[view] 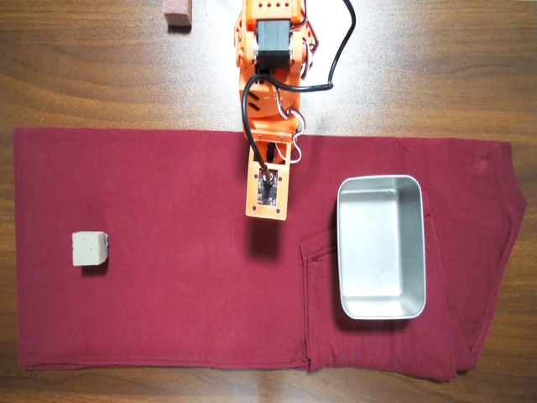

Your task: Grab the cube

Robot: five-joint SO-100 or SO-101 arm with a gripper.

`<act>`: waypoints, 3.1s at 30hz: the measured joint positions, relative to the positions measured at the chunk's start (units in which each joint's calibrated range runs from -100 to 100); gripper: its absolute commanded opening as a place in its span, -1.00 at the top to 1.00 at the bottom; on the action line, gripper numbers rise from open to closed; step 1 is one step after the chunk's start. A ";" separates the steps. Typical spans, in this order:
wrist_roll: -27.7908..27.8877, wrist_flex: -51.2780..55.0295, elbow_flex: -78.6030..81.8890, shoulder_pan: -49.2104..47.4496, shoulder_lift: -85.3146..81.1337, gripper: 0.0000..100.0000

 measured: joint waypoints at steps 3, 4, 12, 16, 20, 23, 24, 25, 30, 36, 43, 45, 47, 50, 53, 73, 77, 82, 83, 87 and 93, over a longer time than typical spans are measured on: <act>-0.49 0.00 0.00 1.79 0.00 0.99; -0.54 0.00 0.00 2.69 0.00 0.99; -0.54 0.00 0.00 3.29 0.00 0.99; -0.54 0.00 0.00 3.29 0.00 0.99; -0.54 0.00 0.00 3.29 0.00 0.99; -0.54 0.00 0.00 3.29 0.00 0.99; -0.54 0.00 0.00 3.29 0.00 0.99; -0.54 0.00 0.00 3.29 0.00 0.99; -0.54 0.00 0.00 3.29 0.00 1.00; 1.37 -2.91 0.18 5.48 2.78 0.88; 2.88 -19.91 -33.33 20.14 42.36 0.51; 2.30 -16.90 -50.92 26.82 57.47 0.43; 2.20 -11.46 -67.96 33.50 71.88 0.35; 1.56 -3.29 -91.99 42.17 90.63 0.34; 1.51 -3.00 -107.92 50.75 105.64 0.31; -1.17 -17.00 -126.52 59.72 131.16 0.12; 0.05 -17.00 -126.80 62.11 131.16 0.12; 0.29 -18.78 -126.89 62.31 133.25 0.13; 0.29 -19.81 -126.89 62.21 134.20 0.13; -0.44 -22.63 -127.72 61.91 137.85 0.13; -1.17 -24.98 -129.01 61.52 139.41 0.36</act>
